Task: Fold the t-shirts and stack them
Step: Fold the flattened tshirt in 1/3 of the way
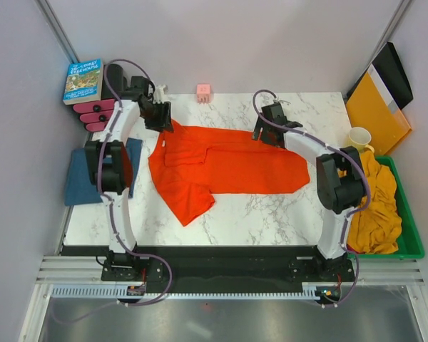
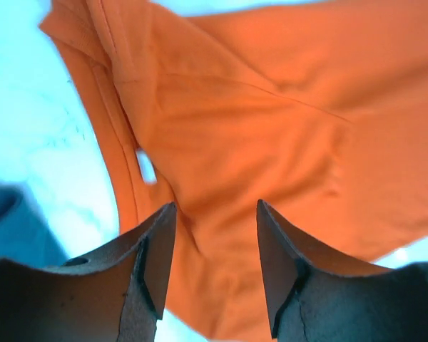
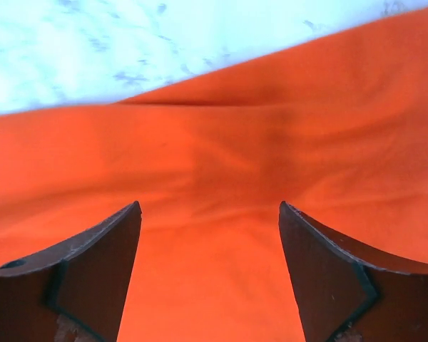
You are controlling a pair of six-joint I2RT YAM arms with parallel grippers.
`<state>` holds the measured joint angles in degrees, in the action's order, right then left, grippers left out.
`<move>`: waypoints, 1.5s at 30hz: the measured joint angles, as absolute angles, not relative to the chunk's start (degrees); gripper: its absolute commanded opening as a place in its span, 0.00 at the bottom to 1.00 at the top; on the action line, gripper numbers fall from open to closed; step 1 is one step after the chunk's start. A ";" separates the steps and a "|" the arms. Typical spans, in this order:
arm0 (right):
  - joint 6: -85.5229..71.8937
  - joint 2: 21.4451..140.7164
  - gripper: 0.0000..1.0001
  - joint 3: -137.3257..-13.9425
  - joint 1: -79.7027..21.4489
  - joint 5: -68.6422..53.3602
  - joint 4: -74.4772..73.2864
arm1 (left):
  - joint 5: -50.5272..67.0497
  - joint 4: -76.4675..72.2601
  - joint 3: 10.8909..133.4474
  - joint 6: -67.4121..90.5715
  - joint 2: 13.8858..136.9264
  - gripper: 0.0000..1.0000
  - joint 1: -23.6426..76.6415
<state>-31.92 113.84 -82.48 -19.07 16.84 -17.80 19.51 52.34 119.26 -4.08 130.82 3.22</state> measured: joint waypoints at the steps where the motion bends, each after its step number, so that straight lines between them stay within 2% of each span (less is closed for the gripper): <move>1: -31.46 111.68 0.84 -81.80 -19.62 17.06 -17.91 | 19.97 51.07 116.29 -4.08 126.65 0.56 3.18; 7: -29.95 94.21 0.79 -70.00 -27.49 20.82 -17.10 | 22.55 44.82 92.84 -4.56 99.02 0.51 2.96; 10: -31.18 87.46 0.77 -62.92 -32.71 22.26 -17.61 | 23.24 43.29 80.18 -5.69 90.19 0.47 2.96; 16: -40.62 77.95 0.74 -50.98 -36.86 25.82 -23.20 | 24.84 44.03 61.17 -7.27 87.88 0.46 2.98; 20: -46.72 67.96 0.73 -43.09 -37.54 27.20 -27.11 | 26.06 44.80 57.17 -8.58 84.73 0.47 3.64; 25: -50.65 59.00 0.73 -40.27 -39.77 28.51 -30.04 | 27.73 44.91 55.68 -12.10 76.66 0.53 6.50; 28: -52.03 58.72 0.73 -40.40 -42.74 30.55 -32.25 | 27.55 44.86 53.76 -14.52 71.00 0.55 10.55; 34: -55.00 65.14 0.73 -43.72 -52.77 37.50 -39.09 | 24.69 45.12 51.07 -17.72 63.88 0.53 19.03; 38: -57.63 72.64 0.74 -47.90 -59.11 42.30 -42.52 | 20.34 44.31 49.30 -20.99 63.09 0.54 20.18; 45: -61.30 82.26 0.75 -52.58 -65.19 45.65 -44.47 | 13.98 43.83 37.08 -30.68 60.53 0.55 20.18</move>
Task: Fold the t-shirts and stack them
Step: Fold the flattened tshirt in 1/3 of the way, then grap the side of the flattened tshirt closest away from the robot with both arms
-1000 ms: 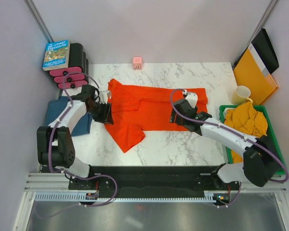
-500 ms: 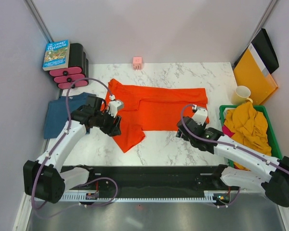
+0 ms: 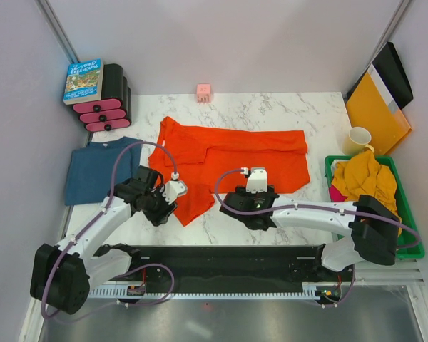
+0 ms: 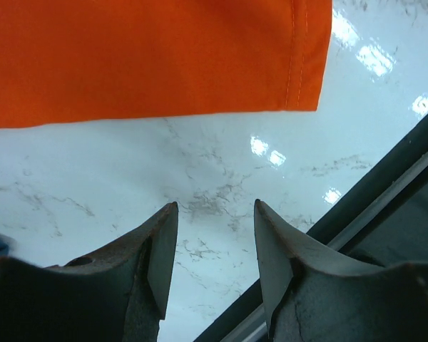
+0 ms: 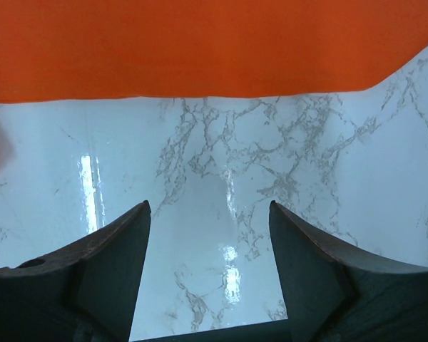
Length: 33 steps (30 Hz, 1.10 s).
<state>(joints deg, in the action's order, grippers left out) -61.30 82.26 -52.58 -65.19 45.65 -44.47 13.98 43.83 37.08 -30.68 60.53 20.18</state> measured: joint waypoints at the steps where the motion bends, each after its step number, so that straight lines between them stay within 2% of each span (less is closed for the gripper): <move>1: -61.47 83.44 0.75 -53.47 -65.54 46.00 -44.60 | 13.91 44.16 36.32 -31.35 60.55 0.55 20.18; 6: -61.71 87.07 0.76 -56.01 -66.17 46.50 -44.45 | 16.10 43.77 36.88 -31.99 61.73 0.56 22.04; 15: -61.98 88.60 0.77 -56.71 -66.17 46.57 -44.38 | 15.20 36.27 38.15 -27.24 66.43 0.52 33.19; 19: -62.15 87.77 0.77 -56.71 -66.24 47.51 -44.40 | 11.57 31.44 39.77 -22.15 66.61 0.57 33.15; 22: -60.75 84.44 0.77 -56.73 -66.28 49.50 -44.36 | 9.52 25.71 41.17 -17.06 63.68 0.59 28.93; 24: -58.83 80.95 0.77 -57.01 -66.28 51.46 -44.53 | 10.33 20.10 42.48 -13.58 62.46 0.62 22.70; 26: -56.66 77.65 0.78 -58.11 -66.28 53.89 -44.93 | 11.16 12.23 41.43 -10.87 60.97 0.75 15.35; 30: -52.58 73.14 0.78 -61.47 -66.28 58.30 -46.00 | 10.63 -10.48 30.13 -9.34 58.65 0.75 6.39; 33: -51.07 71.70 0.78 -64.14 -66.28 60.84 -48.40 | 12.14 -19.59 26.76 -9.34 65.93 0.73 4.91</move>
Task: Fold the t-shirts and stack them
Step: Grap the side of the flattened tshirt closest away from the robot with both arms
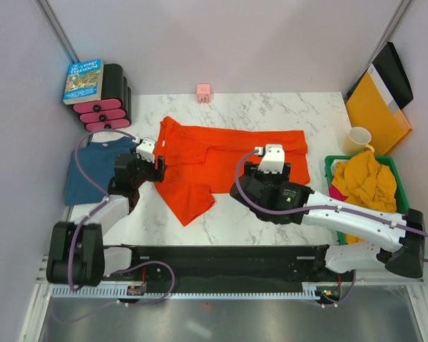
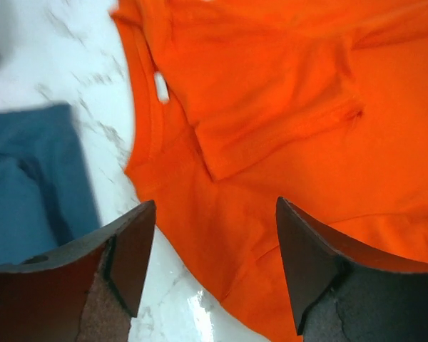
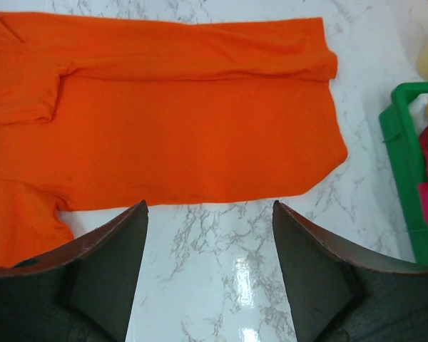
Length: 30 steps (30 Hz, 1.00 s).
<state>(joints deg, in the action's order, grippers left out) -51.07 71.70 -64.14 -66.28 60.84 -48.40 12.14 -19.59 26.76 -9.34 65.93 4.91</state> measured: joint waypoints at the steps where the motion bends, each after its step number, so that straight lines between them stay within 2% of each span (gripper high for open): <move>1: -51.11 71.66 0.78 -64.82 -66.28 61.45 -49.19 | 12.91 -21.69 26.48 -9.10 69.71 0.71 4.01; 6: -52.90 71.48 0.78 -65.93 -66.28 62.92 -54.19 | 13.89 -32.34 23.73 -6.35 78.59 0.78 0.99; 8: -53.93 71.13 0.78 -65.84 -66.28 62.96 -55.40 | 13.58 -39.66 19.25 -5.74 77.97 0.99 0.97; 11: -55.79 70.00 0.79 -64.86 -66.26 62.98 -56.42 | 14.26 -55.88 8.51 -5.39 80.05 1.00 1.48; 14: -57.36 69.76 0.79 -63.57 -66.28 63.02 -57.43 | 14.55 -60.27 3.22 -5.69 83.53 1.00 3.29; 23: -53.28 74.02 0.81 -63.46 -65.89 64.23 -55.20 | 7.11 -63.18 12.82 -3.60 82.43 1.00 2.94; 30: -38.50 66.52 0.80 -58.63 -58.54 61.65 -39.79 | 5.15 -62.35 12.82 -2.87 82.48 1.00 2.70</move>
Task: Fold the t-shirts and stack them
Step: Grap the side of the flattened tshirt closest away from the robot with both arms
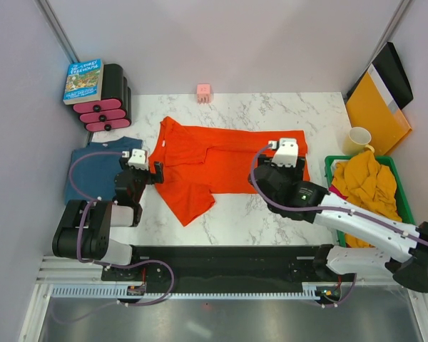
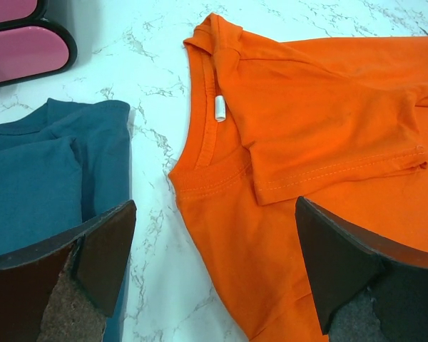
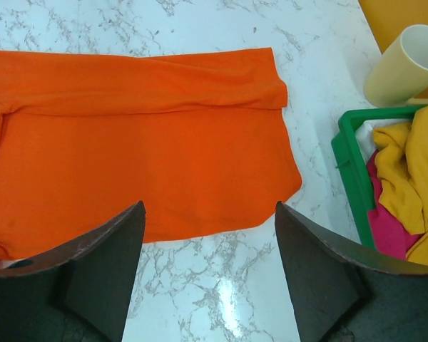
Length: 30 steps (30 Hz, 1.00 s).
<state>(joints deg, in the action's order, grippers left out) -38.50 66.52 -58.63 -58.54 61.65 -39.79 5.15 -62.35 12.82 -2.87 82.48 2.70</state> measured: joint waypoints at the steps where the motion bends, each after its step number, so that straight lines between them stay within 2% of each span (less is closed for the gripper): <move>1: -36.64 64.77 0.80 -57.08 -57.39 61.14 -37.28 | 4.97 -62.35 12.82 -2.81 82.48 1.00 2.70; 4: -32.01 61.36 0.81 -52.49 -56.10 59.48 -30.48 | 4.69 -62.35 12.82 -2.79 82.48 1.00 2.70; 8: -29.87 63.55 0.81 -51.13 -56.10 55.86 -27.03 | 4.58 -62.35 12.82 -2.76 82.48 1.00 2.70; 14: -29.93 62.37 0.81 -50.98 -56.10 50.78 -27.22 | 4.58 -62.35 12.82 -2.76 82.48 1.00 2.70; 24: -29.58 54.28 0.81 -49.04 -56.07 49.63 -32.05 | 4.95 -60.88 12.97 -2.50 82.46 1.00 1.78; 27: -28.60 55.18 0.81 -48.86 -56.07 49.76 -32.95 | -3.55 -56.95 13.72 -2.72 80.42 1.00 6.74; 30: -28.18 55.59 0.82 -48.77 -56.07 49.74 -33.36 | -13.61 -45.15 19.70 -3.75 76.29 1.00 15.59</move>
<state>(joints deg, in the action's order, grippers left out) -28.18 55.59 -48.77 -56.07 49.74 -33.36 -13.61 -45.15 19.70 -3.75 76.29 15.59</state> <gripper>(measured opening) 0.813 0.993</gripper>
